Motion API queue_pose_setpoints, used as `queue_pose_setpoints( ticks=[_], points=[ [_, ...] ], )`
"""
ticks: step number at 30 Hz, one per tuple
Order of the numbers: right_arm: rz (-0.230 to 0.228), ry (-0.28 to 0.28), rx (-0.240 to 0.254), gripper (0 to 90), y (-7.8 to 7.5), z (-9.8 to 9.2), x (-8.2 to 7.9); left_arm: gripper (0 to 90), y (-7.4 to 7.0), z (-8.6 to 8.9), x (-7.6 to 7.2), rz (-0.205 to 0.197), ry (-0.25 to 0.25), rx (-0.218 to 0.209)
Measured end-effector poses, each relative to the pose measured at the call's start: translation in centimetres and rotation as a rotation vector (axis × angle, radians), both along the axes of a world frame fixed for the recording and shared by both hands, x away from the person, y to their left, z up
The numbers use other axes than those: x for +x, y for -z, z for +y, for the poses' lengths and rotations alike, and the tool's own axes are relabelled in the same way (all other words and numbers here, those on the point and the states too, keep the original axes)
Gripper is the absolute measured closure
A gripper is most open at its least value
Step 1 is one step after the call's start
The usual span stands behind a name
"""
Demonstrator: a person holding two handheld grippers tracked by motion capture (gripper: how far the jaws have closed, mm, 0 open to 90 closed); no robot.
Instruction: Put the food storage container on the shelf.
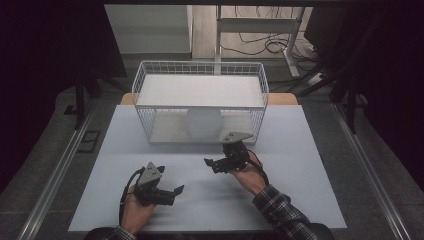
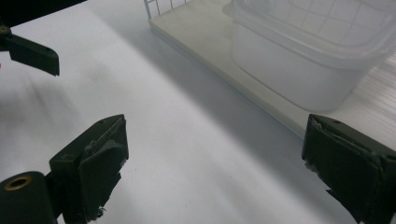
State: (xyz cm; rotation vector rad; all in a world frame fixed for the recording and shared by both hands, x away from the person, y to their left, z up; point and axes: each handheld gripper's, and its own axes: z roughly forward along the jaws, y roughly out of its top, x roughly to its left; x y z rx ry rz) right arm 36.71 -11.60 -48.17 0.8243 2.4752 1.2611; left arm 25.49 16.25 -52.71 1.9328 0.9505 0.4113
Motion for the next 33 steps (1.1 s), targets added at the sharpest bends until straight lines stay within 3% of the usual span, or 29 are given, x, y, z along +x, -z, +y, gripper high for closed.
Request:
queue_pose_setpoints(
  ticks=[16,33],
  points=[
    [0.011,0.006,-0.011,0.2,0.4,-2.9,-2.5,2.6,-0.1,0.0,-0.2,-0.009,0.008,0.023],
    [-0.036,0.055,-0.022,0.0,-0.3,-6.4,-5.2,2.3,-0.5,1.1,-1.1,-0.020,-0.010,0.035]
  ],
)
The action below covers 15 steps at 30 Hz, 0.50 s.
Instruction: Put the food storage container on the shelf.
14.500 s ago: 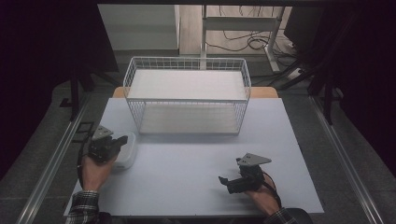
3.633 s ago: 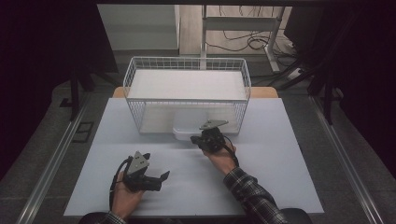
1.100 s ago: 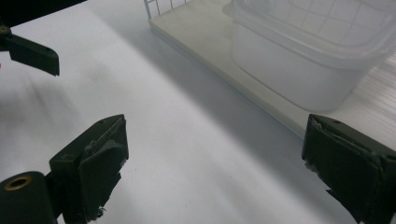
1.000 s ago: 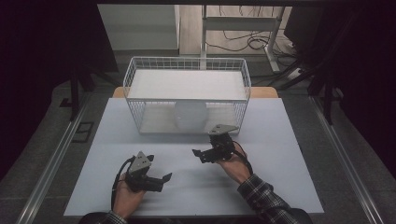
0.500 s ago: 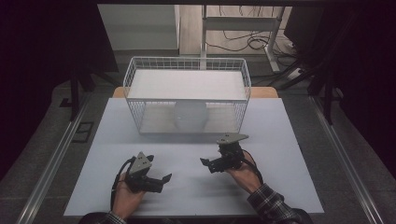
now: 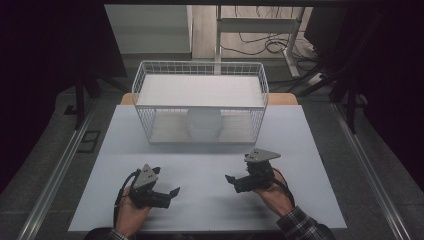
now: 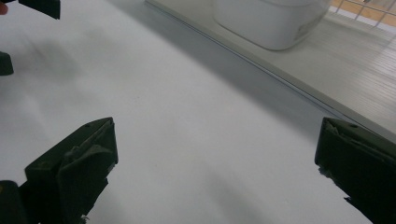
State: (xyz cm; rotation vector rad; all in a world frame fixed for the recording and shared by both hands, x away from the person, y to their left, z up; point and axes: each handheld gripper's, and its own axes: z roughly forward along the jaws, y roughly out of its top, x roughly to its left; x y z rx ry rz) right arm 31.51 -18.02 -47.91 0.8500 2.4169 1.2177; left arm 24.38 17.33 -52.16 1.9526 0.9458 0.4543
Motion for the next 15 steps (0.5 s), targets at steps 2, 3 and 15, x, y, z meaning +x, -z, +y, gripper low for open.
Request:
queue_pose_setpoints(
  ticks=[2,3,15],
  points=[
    [-0.003,0.008,0.001,0.0,0.0,-0.4,-0.2,2.3,-0.1,0.3,-0.2,-0.002,-0.005,0.000],
    [-0.006,0.013,0.001,0.0,0.0,-0.6,-0.4,2.3,-0.1,0.4,-0.3,-0.002,-0.007,0.000],
    [-0.014,0.091,-0.009,0.0,0.2,-3.8,-1.6,1.6,-0.1,2.7,-1.4,-0.001,-0.048,0.033]
  ],
)
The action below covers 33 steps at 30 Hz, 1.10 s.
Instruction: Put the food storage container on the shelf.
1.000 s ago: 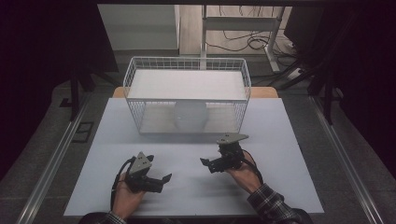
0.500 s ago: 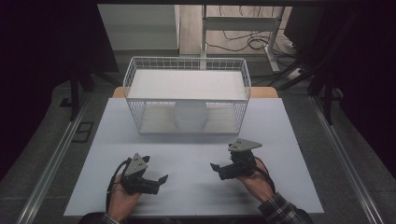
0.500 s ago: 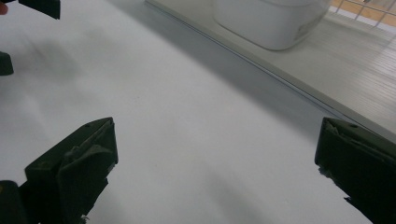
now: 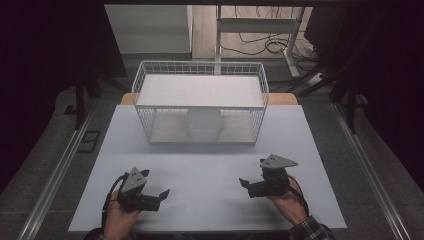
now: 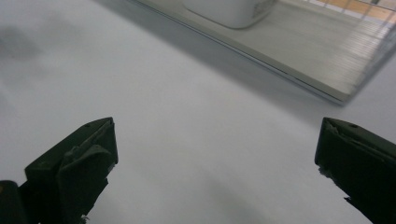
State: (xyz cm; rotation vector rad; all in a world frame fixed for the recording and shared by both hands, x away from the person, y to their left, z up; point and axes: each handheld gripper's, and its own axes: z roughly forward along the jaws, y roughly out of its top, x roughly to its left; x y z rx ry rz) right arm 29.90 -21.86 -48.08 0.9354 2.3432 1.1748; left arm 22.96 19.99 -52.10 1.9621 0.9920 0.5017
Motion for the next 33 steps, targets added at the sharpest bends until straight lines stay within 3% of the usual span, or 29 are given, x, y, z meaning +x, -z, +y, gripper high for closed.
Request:
queue_pose_setpoints(
  ticks=[9,18,28,33],
  points=[
    [-0.001,0.066,-0.027,0.0,0.6,-2.1,-0.9,1.0,0.3,1.9,-0.8,0.006,-0.043,-0.013],
    [0.020,0.112,-0.066,0.0,1.6,-3.8,-2.0,0.7,0.8,3.2,-1.3,0.043,-0.072,-0.048],
    [0.095,0.110,-0.127,0.0,2.9,-4.6,-2.8,0.5,1.1,3.6,-1.2,0.074,-0.090,-0.074],
    [0.097,0.106,-0.138,0.0,3.1,-4.5,-2.7,0.5,1.1,3.5,-1.1,0.078,-0.091,-0.065]
  ],
)
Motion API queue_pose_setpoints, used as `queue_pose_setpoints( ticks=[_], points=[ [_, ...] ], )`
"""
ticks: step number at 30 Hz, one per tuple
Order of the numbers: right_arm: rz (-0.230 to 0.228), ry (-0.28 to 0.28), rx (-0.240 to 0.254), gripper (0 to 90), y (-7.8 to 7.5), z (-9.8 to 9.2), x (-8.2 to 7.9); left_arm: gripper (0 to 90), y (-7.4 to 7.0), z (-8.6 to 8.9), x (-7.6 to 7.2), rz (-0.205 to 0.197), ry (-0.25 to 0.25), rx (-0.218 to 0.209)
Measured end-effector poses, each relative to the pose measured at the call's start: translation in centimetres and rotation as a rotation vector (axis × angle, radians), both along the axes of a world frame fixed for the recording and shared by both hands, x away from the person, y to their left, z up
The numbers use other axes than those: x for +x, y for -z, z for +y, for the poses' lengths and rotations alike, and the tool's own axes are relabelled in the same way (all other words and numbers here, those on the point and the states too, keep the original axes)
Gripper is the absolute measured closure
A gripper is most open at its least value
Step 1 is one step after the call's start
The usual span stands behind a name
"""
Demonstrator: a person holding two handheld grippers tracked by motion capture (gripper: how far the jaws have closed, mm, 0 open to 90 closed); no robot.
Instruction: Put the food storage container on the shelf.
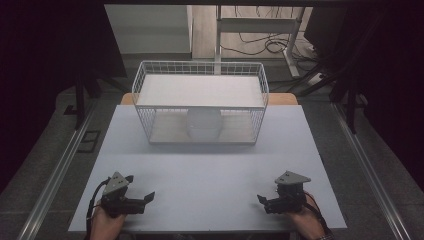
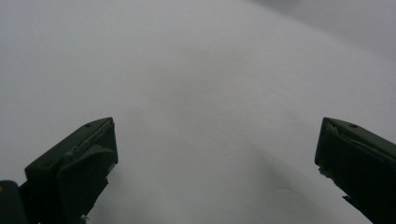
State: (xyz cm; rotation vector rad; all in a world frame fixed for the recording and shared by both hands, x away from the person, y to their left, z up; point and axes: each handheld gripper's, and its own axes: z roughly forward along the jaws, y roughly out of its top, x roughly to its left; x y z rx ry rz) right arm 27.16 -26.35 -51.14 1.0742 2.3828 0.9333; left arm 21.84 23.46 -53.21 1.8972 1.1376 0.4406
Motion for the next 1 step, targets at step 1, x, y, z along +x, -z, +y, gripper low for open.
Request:
queue_pose_setpoints(
  ticks=[1],
  points=[
    [0.002,-0.001,-0.001,0.0,-0.01,0.01,0.02,0.5,0.01,-0.03,0.03,0.003,0.002,0.002]
  ],
)
